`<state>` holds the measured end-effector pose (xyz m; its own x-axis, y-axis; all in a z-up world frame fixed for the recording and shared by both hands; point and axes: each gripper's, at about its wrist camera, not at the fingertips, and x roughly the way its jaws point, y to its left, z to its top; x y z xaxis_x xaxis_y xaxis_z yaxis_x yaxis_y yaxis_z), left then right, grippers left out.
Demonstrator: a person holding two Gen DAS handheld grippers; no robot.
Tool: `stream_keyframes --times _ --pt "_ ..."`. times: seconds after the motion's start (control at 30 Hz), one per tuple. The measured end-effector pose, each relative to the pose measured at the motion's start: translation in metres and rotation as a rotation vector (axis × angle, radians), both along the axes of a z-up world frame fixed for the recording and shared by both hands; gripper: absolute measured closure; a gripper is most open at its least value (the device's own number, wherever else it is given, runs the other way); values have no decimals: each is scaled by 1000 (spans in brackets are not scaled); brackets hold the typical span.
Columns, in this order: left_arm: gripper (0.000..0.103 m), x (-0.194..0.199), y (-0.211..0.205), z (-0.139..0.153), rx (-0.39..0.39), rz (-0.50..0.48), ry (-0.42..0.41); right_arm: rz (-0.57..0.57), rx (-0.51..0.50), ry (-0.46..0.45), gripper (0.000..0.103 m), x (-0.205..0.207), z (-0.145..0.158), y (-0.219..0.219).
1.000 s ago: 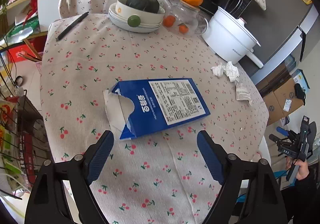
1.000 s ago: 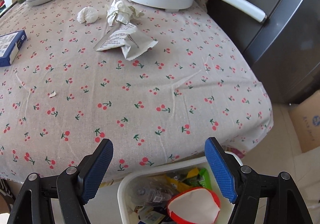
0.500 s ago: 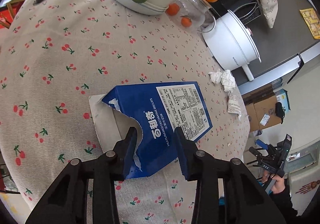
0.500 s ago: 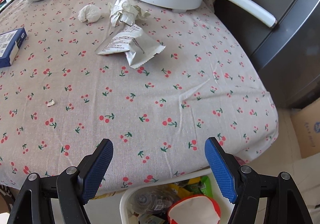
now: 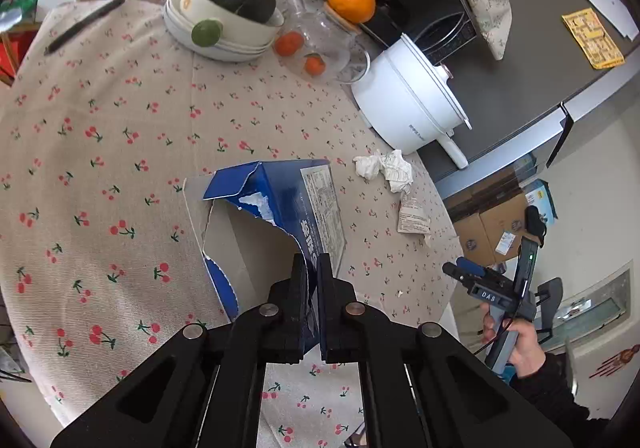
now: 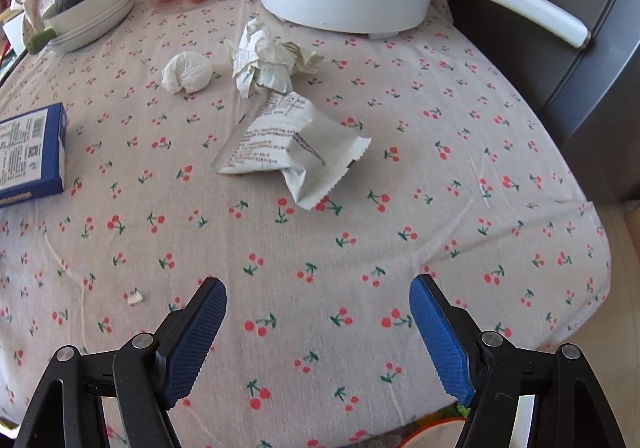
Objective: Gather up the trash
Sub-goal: 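Grasp the white paper wrapper with the right gripper while the left holds the carton, then carry the carton and wrapper to the white bin and open both grippers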
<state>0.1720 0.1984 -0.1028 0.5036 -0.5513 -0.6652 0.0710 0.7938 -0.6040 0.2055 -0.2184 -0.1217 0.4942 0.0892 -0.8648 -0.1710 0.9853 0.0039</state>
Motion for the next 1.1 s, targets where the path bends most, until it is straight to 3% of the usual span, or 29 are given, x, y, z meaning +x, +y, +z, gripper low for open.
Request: stream_keyframes --times 0.1,0.17,0.53,0.63,0.77,0.87,0.9,0.93,1.03,1.1 --pt "101 -11 -7 18 101 3 -51 -43 66 6 24 21 -1 -2" --pt "102 -17 -5 25 129 9 -68 -68 95 2 24 35 1 -2" --pt "101 -14 2 16 91 30 -57 -140 155 49 25 83 -19 6" --pt "101 -13 4 13 83 37 -49 -153 143 82 34 88 -33 8" --pt "101 -14 4 13 77 45 -52 -188 207 77 34 86 -40 2" --pt "102 -15 0 19 90 45 -64 -161 215 37 49 81 -33 2" --pt "102 -16 -1 21 97 44 -67 -136 219 34 71 80 -30 3" --pt "102 -17 -3 24 101 46 -70 -122 225 53 79 80 -29 5" --pt "103 -24 -6 33 89 48 -82 -99 215 94 89 76 -25 8" --pt "103 -31 -10 41 87 48 -95 -92 222 100 90 67 -20 8"
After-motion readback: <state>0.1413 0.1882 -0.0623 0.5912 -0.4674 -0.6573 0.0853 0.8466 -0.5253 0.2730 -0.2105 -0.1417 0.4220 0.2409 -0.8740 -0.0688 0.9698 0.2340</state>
